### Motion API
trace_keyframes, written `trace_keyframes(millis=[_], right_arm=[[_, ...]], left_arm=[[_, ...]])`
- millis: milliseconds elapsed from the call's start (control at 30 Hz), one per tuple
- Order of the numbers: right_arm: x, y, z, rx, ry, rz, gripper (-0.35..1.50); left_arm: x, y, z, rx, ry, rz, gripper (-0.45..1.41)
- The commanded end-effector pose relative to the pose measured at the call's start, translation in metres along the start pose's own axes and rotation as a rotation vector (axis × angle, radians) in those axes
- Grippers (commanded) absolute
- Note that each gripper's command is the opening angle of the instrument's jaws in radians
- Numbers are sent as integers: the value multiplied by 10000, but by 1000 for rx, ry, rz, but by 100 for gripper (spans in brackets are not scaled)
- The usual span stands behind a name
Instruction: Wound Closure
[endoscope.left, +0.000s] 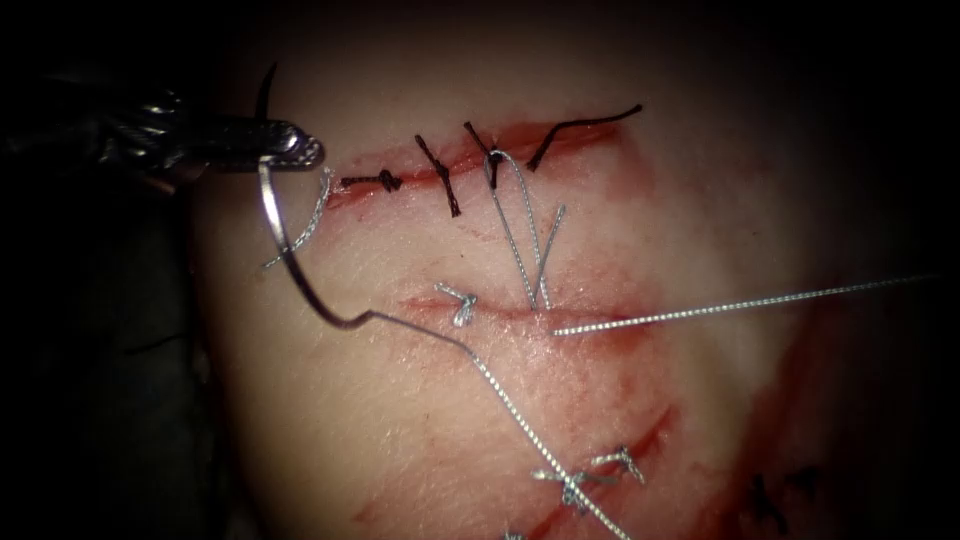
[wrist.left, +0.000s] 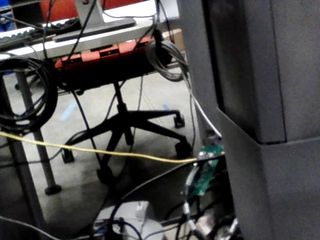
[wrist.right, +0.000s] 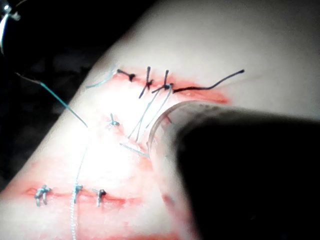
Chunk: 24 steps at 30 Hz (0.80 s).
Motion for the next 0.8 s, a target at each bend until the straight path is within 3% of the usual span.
trace_keyframes(millis=[33, 67, 100, 167, 233, 300, 333, 367, 400, 500, 533, 567, 600, 667, 700, 733, 800], right_arm=[[10, 0, 3, -10, 1, 1, 24], [14, -1, 3, -11, 9, 6, 81], [17, -2, 1, -9, 17, 11, 116], [26, -5, -6, 1, 58, 28, 137], [32, -7, -18, 17, 113, 13, 137], [49, -11, -40, 39, 217, -37, 120], [49, -11, -40, 39, 217, -37, 120], [76, -13, -61, 51, 316, -40, 130], [88, -14, -70, 53, 366, -36, 132], [133, -15, -96, 76, 540, -5, 121], [157, -12, -105, 109, 630, 34, 121], [157, -12, -105, 109, 630, 34, 121], [199, -3, -111, 107, 752, 107, 113], [229, 3, -107, 84, 792, 150, 113], [229, 3, -107, 84, 792, 150, 113], [261, 12, -97, 54, 871, 219, 106], [274, 19, -89, 72, 893, 324, 93]], left_arm=[[2, -6, 3, 0, 0, 1, -45], [2, -6, 3, 0, 0, 1, -45], [2, -7, 4, 0, 0, 1, -45], [2, -7, 4, 0, 0, 1, -45], [2, -7, 4, 0, 0, 1, -45], [1, -7, 4, 0, -1, 2, -45], [1, -7, 4, 0, -1, 2, -45], [1, -9, 4, 4, -1, 3, -45], [1, -9, 4, 3, -4, 3, -45], [0, -9, 5, 2, -7, 3, -45], [0, -9, 5, 2, -7, 3, -45], [0, -9, 5, 2, -7, 3, -45], [0, -9, 5, 5, -8, 3, -45], [0, -10, 5, 8, -9, 3, -45], [0, -10, 5, 8, -9, 3, -45], [0, -9, 6, 8, -9, 2, -45], [-1, -9, 6, 8, -9, 2, -45]])
